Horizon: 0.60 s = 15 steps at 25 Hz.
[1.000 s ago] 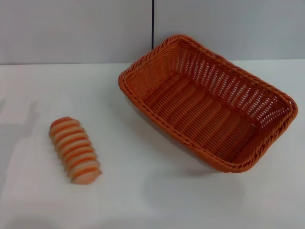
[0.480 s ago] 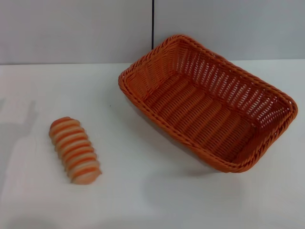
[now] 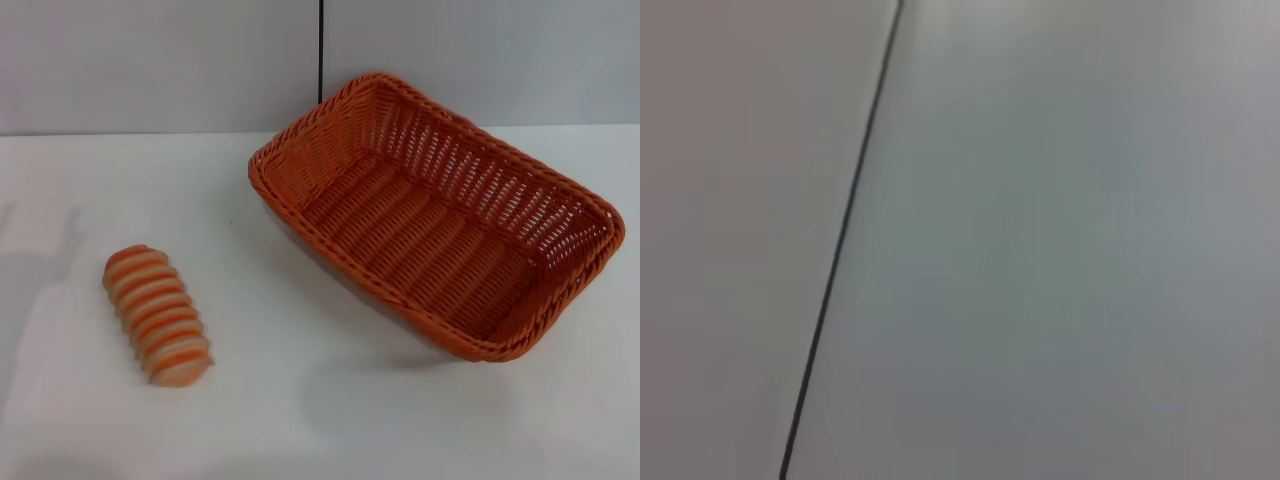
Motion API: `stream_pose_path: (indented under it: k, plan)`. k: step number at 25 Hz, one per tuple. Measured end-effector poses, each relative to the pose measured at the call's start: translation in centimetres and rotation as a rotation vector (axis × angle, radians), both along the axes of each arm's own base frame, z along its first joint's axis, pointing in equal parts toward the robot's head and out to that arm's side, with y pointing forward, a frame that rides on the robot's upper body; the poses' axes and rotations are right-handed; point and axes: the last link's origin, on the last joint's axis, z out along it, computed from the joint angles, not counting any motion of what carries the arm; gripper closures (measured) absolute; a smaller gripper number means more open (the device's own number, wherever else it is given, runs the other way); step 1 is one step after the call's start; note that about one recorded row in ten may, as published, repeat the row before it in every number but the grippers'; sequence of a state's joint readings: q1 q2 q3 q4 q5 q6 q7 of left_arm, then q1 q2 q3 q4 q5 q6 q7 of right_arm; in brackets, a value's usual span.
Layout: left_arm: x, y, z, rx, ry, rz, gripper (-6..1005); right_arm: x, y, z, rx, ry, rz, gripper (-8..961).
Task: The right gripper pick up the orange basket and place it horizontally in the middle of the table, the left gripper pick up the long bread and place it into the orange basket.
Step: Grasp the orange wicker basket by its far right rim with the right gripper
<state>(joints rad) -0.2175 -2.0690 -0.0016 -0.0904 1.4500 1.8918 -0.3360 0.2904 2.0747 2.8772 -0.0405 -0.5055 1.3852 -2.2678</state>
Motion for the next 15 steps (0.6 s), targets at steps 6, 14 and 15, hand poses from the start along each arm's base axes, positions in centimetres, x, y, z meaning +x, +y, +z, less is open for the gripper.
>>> stream_pose_path:
  k: [6,14,15]
  plan:
    - [0.7,0.3,-1.2,0.012,0.216,0.010,156,0.1,0.1,0.1,0.025,0.052,0.018,474]
    - [1.6,0.9,-1.9,-0.004,0.228,-0.026,156,-0.4,0.3,0.4,-0.032,-0.009,0.069,474]
    - [1.7,0.9,-2.0,-0.006,0.216,-0.026,156,-0.5,0.3,0.4,-0.034,-0.011,0.077,474]
